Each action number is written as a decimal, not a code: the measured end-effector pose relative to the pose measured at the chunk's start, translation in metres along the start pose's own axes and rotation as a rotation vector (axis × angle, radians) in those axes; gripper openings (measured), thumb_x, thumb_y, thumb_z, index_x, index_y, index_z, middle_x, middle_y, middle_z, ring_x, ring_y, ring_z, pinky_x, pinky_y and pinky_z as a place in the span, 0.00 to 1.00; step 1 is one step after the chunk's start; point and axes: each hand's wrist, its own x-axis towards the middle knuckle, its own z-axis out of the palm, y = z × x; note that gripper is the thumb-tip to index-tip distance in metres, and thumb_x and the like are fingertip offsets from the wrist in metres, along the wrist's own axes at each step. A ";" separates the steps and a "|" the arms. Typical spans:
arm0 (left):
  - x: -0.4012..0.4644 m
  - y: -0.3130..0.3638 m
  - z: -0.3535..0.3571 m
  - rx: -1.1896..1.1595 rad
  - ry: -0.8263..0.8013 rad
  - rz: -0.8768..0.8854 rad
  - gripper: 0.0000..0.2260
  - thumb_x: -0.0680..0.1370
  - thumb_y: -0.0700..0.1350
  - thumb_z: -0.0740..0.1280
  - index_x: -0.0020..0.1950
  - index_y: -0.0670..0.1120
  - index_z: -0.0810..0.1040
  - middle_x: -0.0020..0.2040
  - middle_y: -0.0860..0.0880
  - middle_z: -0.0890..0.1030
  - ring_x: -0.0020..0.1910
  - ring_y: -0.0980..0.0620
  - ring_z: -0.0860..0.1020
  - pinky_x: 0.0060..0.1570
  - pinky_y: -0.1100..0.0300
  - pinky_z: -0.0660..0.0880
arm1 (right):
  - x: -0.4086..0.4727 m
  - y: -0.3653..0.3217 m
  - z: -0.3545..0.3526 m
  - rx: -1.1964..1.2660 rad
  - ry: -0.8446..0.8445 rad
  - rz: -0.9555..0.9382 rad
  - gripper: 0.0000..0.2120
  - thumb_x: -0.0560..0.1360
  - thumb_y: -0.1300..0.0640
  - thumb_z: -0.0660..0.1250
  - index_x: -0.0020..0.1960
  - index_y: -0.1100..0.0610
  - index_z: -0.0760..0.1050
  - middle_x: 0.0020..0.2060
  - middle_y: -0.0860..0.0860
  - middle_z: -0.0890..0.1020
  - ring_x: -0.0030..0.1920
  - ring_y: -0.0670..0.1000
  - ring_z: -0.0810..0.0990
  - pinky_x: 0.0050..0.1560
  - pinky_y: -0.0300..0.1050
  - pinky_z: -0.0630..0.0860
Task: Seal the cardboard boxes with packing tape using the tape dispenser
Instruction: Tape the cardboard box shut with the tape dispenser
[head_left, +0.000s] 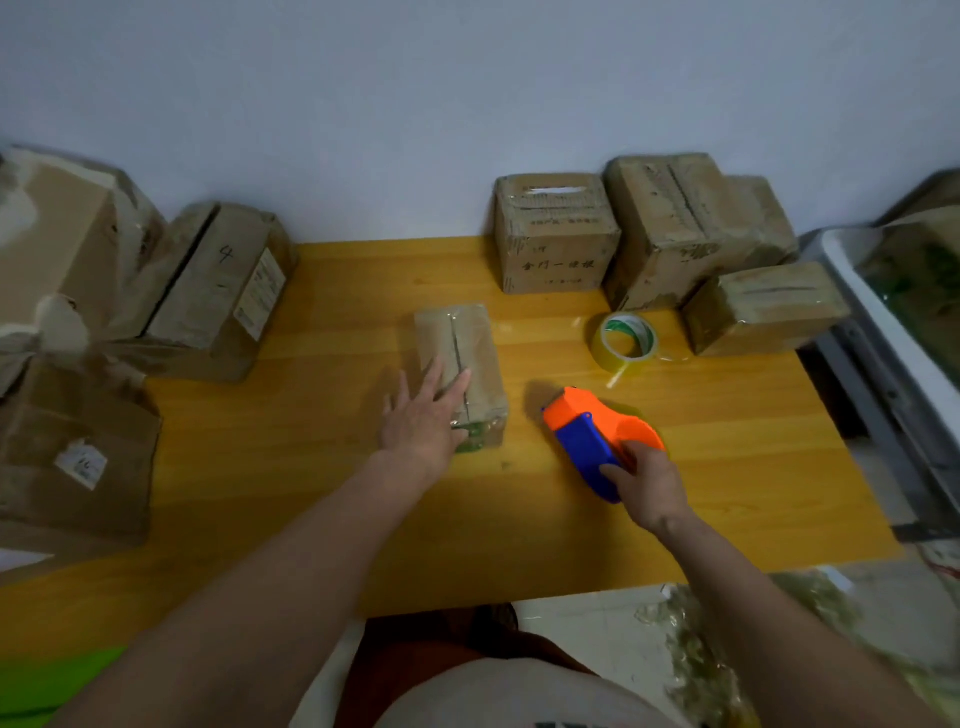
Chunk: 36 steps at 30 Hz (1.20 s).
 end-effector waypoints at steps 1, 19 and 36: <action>0.001 0.003 -0.006 -0.034 0.037 -0.009 0.37 0.79 0.52 0.65 0.78 0.61 0.42 0.79 0.51 0.38 0.78 0.40 0.41 0.75 0.44 0.47 | -0.002 0.002 -0.007 0.068 -0.043 -0.034 0.09 0.75 0.60 0.69 0.50 0.66 0.75 0.41 0.63 0.79 0.42 0.61 0.76 0.40 0.51 0.68; -0.027 0.017 -0.025 -1.228 -0.302 0.006 0.13 0.79 0.34 0.64 0.63 0.39 0.77 0.55 0.41 0.82 0.52 0.48 0.80 0.60 0.53 0.76 | -0.030 -0.019 -0.069 0.546 -0.684 -0.203 0.15 0.71 0.60 0.70 0.57 0.62 0.80 0.52 0.57 0.84 0.52 0.53 0.83 0.51 0.43 0.77; -0.042 -0.011 -0.004 -1.506 -0.256 -0.102 0.09 0.78 0.37 0.68 0.57 0.37 0.79 0.45 0.46 0.83 0.39 0.54 0.82 0.40 0.62 0.80 | -0.032 -0.058 -0.059 0.516 -0.696 -0.207 0.20 0.61 0.48 0.78 0.46 0.60 0.82 0.41 0.55 0.84 0.42 0.49 0.81 0.43 0.40 0.74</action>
